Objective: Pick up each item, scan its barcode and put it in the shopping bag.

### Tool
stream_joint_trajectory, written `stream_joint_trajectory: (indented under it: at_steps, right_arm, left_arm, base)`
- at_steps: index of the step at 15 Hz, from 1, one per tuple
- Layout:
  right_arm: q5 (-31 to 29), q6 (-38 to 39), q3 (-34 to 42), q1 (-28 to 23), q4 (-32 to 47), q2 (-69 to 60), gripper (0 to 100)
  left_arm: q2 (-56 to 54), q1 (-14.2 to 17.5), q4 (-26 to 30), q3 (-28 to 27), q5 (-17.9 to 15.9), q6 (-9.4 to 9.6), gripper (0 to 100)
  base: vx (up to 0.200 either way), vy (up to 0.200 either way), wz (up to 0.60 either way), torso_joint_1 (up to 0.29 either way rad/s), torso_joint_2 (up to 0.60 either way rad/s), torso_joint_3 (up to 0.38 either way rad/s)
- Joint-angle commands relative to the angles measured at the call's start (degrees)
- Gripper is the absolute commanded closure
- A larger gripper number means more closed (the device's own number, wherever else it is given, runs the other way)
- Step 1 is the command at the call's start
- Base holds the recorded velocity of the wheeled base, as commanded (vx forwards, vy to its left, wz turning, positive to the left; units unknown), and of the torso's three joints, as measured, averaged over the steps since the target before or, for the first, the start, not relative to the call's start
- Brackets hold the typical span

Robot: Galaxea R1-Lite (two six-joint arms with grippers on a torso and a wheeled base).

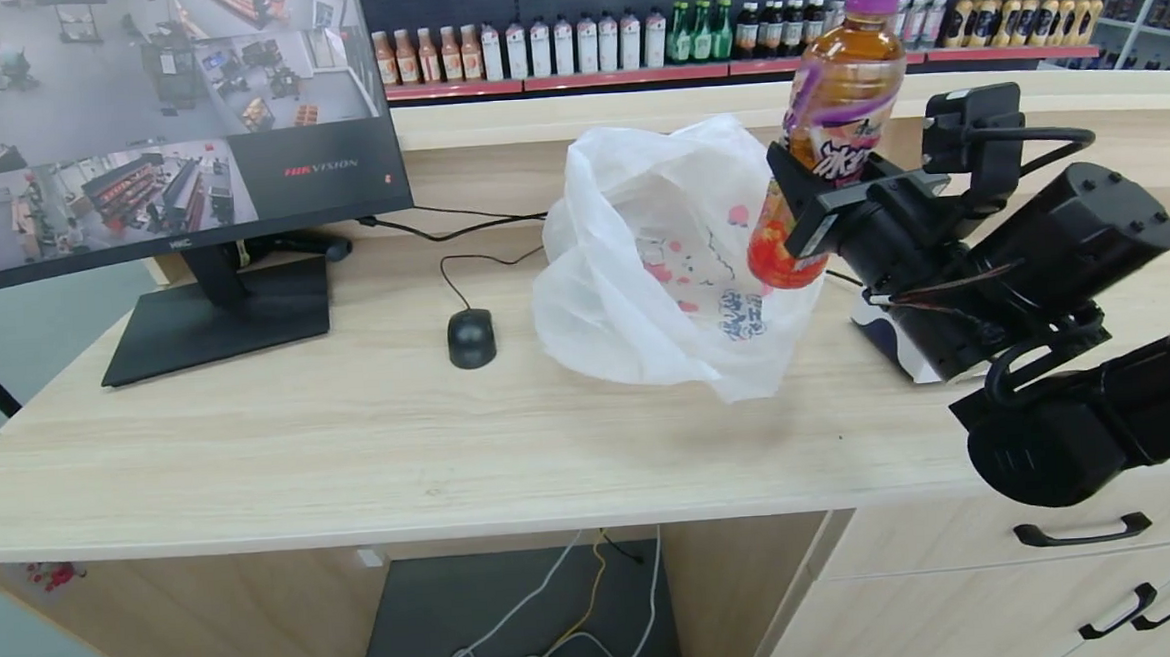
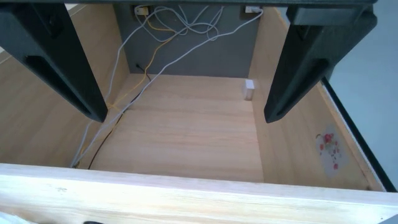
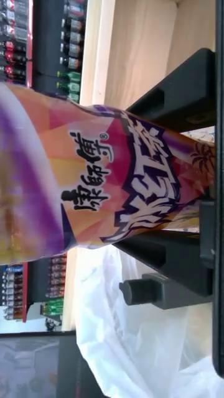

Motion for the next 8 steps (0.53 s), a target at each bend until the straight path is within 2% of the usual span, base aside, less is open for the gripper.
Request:
stream_joint_trajectory:
  at_steps: [1, 8]
  right_arm:
    - [-0.1, -0.1, -1.9, 0.1, 0.1, 2.0, 100]
    - [0.1, 1.6, -10.4, 0.4, 3.0, 8.4, 100]
  left_arm:
    - [0.0, -0.1, 0.0, 0.0, 0.0, 0.00, 0]
    - [0.0, -0.1, 0.0, 0.0, 0.0, 0.00, 0]
  base:
    - [0.000, 0.000, 0.00, 0.000, 0.00, 0.000]
    - [0.000, 0.000, 0.00, 0.000, 0.00, 0.000]
